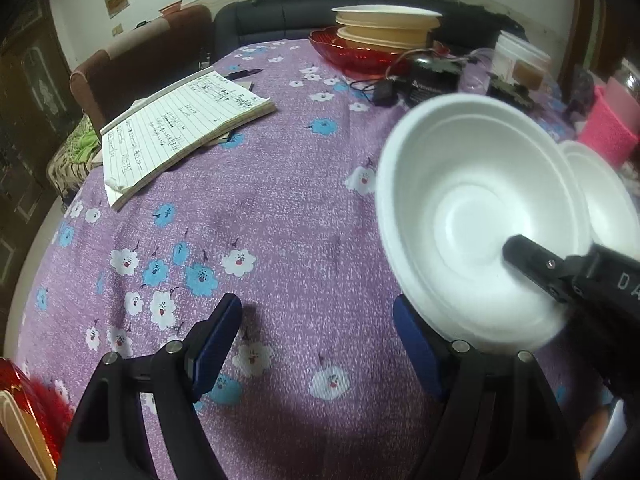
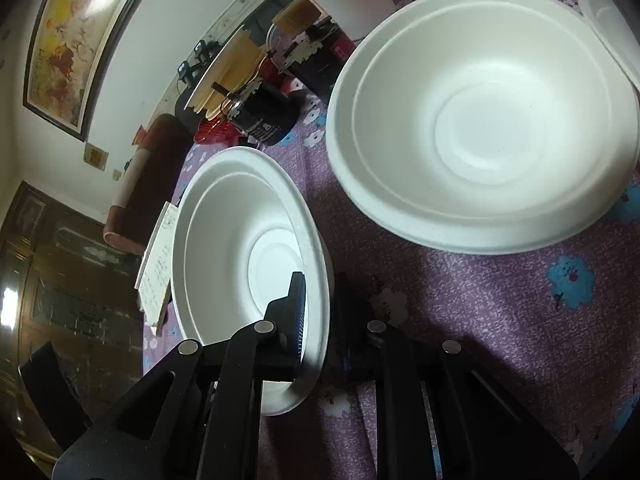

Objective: Organize plates and bowls
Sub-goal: 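Close both grippers on the rim of a white foam bowl, then lift the white foam bowl and carry it toward the red plate stack, then lower the white foam bowl into the beige bowl and open both grippers, then withdraw and move both grippers to the next white foam bowl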

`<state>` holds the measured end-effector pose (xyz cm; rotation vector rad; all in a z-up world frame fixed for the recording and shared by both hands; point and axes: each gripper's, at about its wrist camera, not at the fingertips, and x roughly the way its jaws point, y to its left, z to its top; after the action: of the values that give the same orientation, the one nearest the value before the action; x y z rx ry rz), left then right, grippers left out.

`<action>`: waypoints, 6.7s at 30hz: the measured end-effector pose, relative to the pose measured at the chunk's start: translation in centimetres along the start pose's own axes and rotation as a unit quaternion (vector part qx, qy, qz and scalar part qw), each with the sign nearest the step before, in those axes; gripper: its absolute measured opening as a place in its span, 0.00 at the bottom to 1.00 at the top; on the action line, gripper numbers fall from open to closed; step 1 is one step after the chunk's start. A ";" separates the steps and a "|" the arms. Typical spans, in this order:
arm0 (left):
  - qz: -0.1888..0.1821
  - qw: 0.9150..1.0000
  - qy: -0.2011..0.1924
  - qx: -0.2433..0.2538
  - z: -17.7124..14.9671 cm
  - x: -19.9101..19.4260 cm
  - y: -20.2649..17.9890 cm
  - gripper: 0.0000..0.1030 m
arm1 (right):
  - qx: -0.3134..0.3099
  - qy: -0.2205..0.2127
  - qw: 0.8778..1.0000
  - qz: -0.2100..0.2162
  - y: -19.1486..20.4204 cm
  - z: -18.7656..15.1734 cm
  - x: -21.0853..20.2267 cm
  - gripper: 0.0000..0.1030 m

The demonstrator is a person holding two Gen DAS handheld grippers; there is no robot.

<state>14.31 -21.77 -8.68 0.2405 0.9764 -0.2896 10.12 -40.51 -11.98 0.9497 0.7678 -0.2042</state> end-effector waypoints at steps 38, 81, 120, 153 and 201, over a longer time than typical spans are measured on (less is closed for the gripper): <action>-0.026 0.998 0.000 -0.064 1.8 -2.1 4.8 0.65 | 0.009 0.047 0.998 0.044 0.4 -0.2 1.1 0.13; -0.100 0.993 -0.035 -0.056 1.0 0.9 2.6 0.73 | 0.001 0.042 0.998 0.047 0.4 -0.1 1.4 0.11; 0.046 0.983 -0.124 -0.127 -12.5 -18.4 20.4 0.17 | -0.202 0.144 0.957 0.148 19.3 -20.9 -4.3 0.11; 0.145 0.973 -0.126 -0.130 -15.9 -17.6 24.2 0.23 | -0.319 0.058 0.943 0.075 20.8 -24.1 -5.8 0.18; 0.073 0.983 -0.166 0.032 -10.3 -20.4 5.9 0.27 | -0.178 -0.049 0.980 0.081 8.6 -12.3 -15.1 0.18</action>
<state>-2.36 -10.13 3.38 0.3109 0.6173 -0.2185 -2.85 -28.16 -0.44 0.6528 0.6075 0.0289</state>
